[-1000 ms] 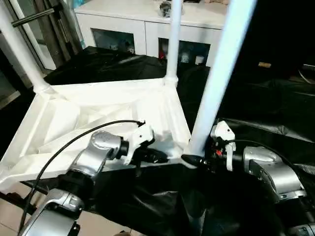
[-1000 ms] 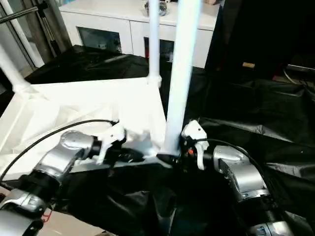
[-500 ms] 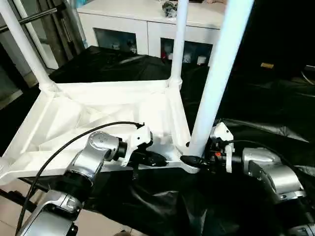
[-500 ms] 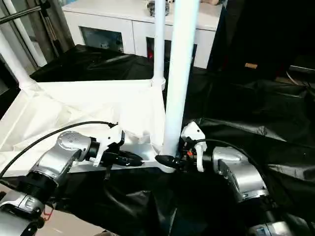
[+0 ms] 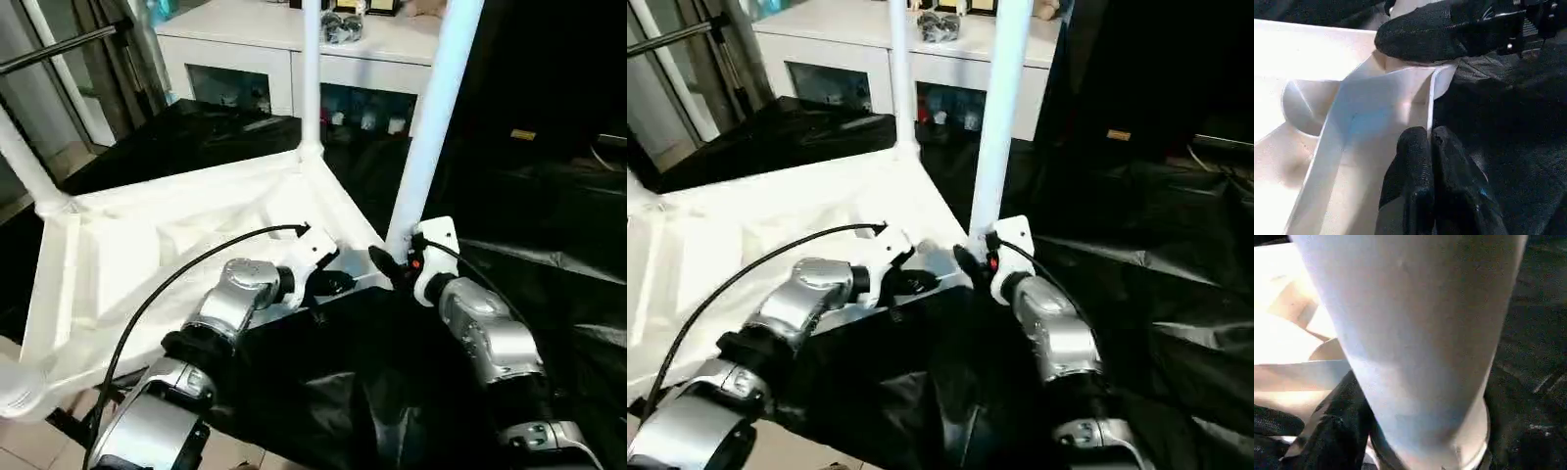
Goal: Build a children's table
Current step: Rotate leg to tighten
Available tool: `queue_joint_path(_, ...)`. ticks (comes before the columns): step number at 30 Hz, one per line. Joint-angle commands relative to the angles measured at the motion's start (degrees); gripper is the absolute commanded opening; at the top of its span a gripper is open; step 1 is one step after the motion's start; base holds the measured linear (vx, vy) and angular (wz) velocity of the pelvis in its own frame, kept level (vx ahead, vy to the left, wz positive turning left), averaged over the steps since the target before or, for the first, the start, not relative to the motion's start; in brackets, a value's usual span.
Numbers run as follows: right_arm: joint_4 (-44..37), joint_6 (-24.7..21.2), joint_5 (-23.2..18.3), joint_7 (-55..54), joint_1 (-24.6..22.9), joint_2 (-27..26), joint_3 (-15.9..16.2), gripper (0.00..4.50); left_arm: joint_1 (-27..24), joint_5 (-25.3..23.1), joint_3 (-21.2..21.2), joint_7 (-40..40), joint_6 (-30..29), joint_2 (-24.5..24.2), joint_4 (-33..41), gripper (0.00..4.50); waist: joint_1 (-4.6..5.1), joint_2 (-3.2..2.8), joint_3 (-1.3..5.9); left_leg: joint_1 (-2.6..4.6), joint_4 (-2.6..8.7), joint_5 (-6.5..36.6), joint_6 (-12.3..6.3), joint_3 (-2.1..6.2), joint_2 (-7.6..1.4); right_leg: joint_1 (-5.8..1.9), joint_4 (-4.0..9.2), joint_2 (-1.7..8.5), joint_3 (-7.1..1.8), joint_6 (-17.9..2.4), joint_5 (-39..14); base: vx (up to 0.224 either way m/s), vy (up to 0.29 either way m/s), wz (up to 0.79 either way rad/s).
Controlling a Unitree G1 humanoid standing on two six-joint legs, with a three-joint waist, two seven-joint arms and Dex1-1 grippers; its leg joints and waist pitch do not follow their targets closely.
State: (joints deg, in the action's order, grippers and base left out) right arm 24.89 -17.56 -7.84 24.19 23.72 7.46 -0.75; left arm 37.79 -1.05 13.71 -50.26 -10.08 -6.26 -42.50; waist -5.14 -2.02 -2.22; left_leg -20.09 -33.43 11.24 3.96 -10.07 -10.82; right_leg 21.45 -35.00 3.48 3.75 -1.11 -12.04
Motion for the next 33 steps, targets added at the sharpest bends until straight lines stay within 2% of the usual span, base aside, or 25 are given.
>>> queue_joint_path(1, 0.6, -2.4, -2.2, 6.6, -1.6, -4.1, 5.7, 3.45, 1.5, 0.2, -0.3, 1.4, 1.6, 2.2, 0.8, 0.00, 0.09, 0.33, 2.54, 0.06, 4.39, 11.5, -1.16, 1.17, -2.59, -1.92, 5.36, 5.40, -3.18, -9.5, -14.4, 0.000, 0.000, 0.00)
queue_joint_path(3, -0.8, -1.9, -2.4, 9.8, -1.9, -2.3, 6.9, 3.61, 0.8, 0.5, 0.6, -1.4, 2.4, 1.1, 1.7, 0.00, 0.12, 0.41, 2.48, 0.09, 4.44, 12.1, -1.34, 1.17, -2.58, -1.91, 5.48, 5.41, -3.16, -9.4, -15.4, 0.000, 0.000, 0.00)
queue_joint_path(6, -2.8, -1.3, -2.7, 14.8, -2.6, 0.7, 8.5, 3.61, 0.0, 0.9, 1.6, -5.0, 3.5, -0.3, 2.6, 0.00, -0.01, 0.50, 2.55, 0.00, 4.42, 11.6, -1.68, 1.19, -2.65, -2.08, 5.40, 5.41, -3.18, -9.4, -14.4, 0.000, 0.000, 0.00)
queue_joint_path(7, -5.3, -0.8, -3.8, 21.4, -3.8, 4.4, 9.7, 3.61, -1.0, 1.4, 2.6, -9.4, 3.9, -2.2, 4.1, 0.00, -0.06, 0.45, 2.70, -0.19, 4.24, 9.8, -2.50, 1.14, -2.68, -2.21, 5.02, 5.44, -3.24, -9.9, -11.2, 0.000, 0.000, 0.00)
queue_joint_path(8, -6.2, -0.7, -4.1, 24.1, -4.2, 5.9, 9.9, 3.61, -1.4, 1.6, 2.9, -11.2, 3.8, -3.0, 4.7, 0.00, -0.15, 0.57, 2.78, -0.39, 4.14, 9.1, -2.91, 1.19, -2.65, -2.59, 4.91, 5.40, -3.14, -10.0, -9.9, 0.000, 0.000, 0.00)
queue_joint_path(10, -7.2, -0.6, -4.5, 26.6, -4.7, 7.5, 10.1, 3.61, -1.6, 1.7, 3.1, -12.4, 3.7, -3.5, 5.0, 0.00, -0.19, 0.40, 3.06, -0.39, 3.74, 6.6, -4.13, 0.97, -2.76, -2.41, 4.23, 5.30, -3.20, -11.3, -4.2, 0.000, 0.000, 0.00)
queue_joint_path(11, -7.6, -0.5, -4.7, 27.9, -4.8, 8.4, 10.1, 3.61, -1.8, 1.8, 3.4, -13.5, 4.0, -4.1, 5.3, 0.00, -0.20, 0.52, 3.20, -0.66, 3.54, 4.7, -4.75, 1.00, -2.67, -2.63, 3.81, 5.13, -2.99, -12.2, -0.9, 0.000, 0.000, 0.00)
queue_joint_path(14, -9.3, -0.8, -5.6, 33.7, -5.6, 11.9, 10.5, 3.61, -2.0, 1.5, 4.3, -18.0, 5.5, -6.8, 5.7, 0.00, -0.49, 0.36, 3.29, -0.55, 3.24, 4.1, -6.04, 0.82, -2.79, -2.41, 3.44, 4.99, -2.80, -13.8, 2.4, 0.000, 0.000, 0.00)
queue_joint_path(18, -9.6, -0.4, -5.4, 36.8, -5.8, 14.4, 10.6, 3.61, -2.2, 1.4, 4.7, -21.6, 6.7, -9.2, 5.8, 0.00, -0.74, 0.39, 3.23, -0.49, 3.26, 5.0, -6.14, 0.81, -3.00, -2.33, 3.41, 5.14, -2.73, -14.3, 1.6, 0.000, 0.000, 0.00)
queue_joint_path(22, -10.7, -2.8, -7.8, 39.1, -5.7, 14.9, 10.0, 3.28, -3.1, 2.5, 4.6, -25.1, 5.8, -10.8, 7.7, 0.00, -0.95, 0.36, 3.08, -0.34, 3.46, 6.7, -4.94, 0.81, -3.11, -2.26, 3.73, 5.25, -2.78, -14.1, -2.5, 0.000, 0.000, 0.00)
queue_joint_path(25, -11.3, -3.5, -8.1, 40.6, -5.9, 15.3, 10.4, 3.06, -3.1, 2.8, 4.6, -25.8, 5.9, -11.1, 7.8, 0.00, -1.09, 0.39, 3.17, -0.35, 3.40, 6.5, -4.72, 0.76, -3.11, -2.24, 3.61, 5.23, -2.80, -14.1, -2.0, 0.000, 0.000, 0.00)
queue_joint_path(26, -11.3, -3.5, -8.1, 40.7, -5.9, 15.4, 10.5, 2.97, -3.1, 2.9, 4.6, -25.8, 5.9, -11.1, 7.7, 0.00, -1.05, 0.91, 3.14, -0.38, 3.40, 6.3, -4.83, 0.69, -3.09, -2.26, 3.65, 5.22, -2.83, -14.0, -1.9, 0.000, 0.000, 0.00)
queue_joint_path(28, -11.5, -3.9, -8.3, 41.4, -6.0, 15.4, 10.8, 2.84, -3.1, 3.2, 4.5, -26.2, 6.0, -11.1, 7.6, 0.00, -1.34, 0.68, 3.16, -0.38, 3.33, 5.6, -4.74, 0.70, -3.04, -2.22, 3.59, 5.28, -2.83, -13.8, -2.3, 0.000, 0.000, 0.00)
queue_joint_path(33, -11.8, -4.5, -8.4, 41.2, -6.2, 14.9, 11.3, 2.66, -3.5, 3.7, 4.0, -25.9, 5.0, -10.9, 7.9, 0.00, -1.35, 0.88, 3.22, -0.44, 3.24, 4.6, -4.96, 0.69, -3.00, -2.24, 3.39, 5.28, -2.80, -13.7, -1.4, 0.000, 0.000, 0.00)
